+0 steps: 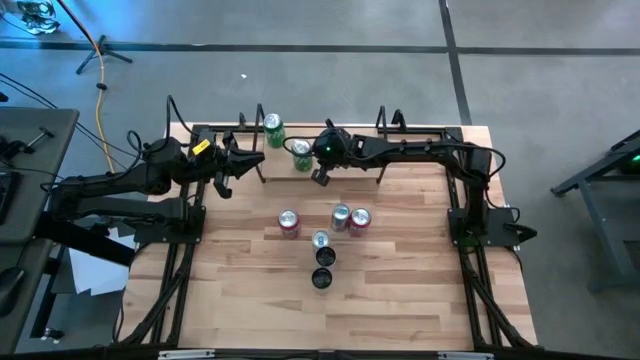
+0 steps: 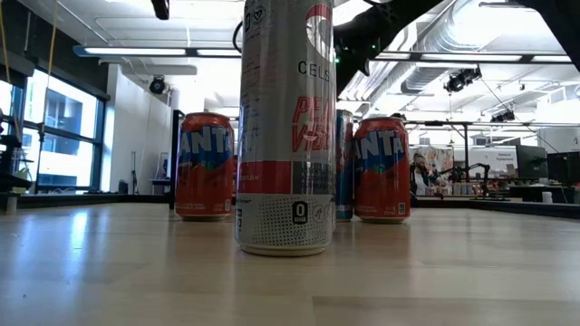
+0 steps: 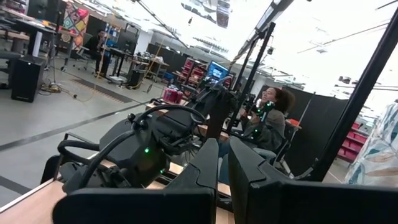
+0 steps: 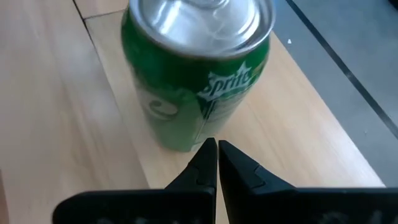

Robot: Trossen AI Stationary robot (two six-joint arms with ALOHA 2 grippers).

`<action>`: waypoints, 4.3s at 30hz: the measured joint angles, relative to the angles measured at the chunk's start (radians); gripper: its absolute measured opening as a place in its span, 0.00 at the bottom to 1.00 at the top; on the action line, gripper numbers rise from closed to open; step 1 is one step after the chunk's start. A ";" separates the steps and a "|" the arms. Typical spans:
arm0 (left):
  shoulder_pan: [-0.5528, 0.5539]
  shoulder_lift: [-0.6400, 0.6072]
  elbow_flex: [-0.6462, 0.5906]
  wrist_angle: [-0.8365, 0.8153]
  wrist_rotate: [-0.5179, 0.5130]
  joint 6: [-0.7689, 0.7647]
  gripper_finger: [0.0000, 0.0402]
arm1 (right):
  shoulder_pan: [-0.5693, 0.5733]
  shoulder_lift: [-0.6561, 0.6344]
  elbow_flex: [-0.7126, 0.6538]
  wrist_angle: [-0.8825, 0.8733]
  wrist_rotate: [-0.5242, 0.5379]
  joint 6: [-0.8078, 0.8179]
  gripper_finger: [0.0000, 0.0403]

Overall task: Place canned beverage on shelf
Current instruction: Put the green soda can on the shelf aligned with the green soda can

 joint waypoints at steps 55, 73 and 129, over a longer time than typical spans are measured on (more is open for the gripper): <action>0.000 0.000 0.000 0.000 -0.012 0.000 0.00 | 0.008 0.063 0.173 -0.225 -0.195 0.096 0.00; 0.000 0.000 0.000 0.000 -0.038 0.000 0.00 | 0.002 0.078 0.143 -0.016 -0.136 0.096 0.00; 0.000 0.000 0.000 0.000 -0.076 -0.050 0.00 | -0.043 0.140 0.145 0.141 -0.290 0.196 0.00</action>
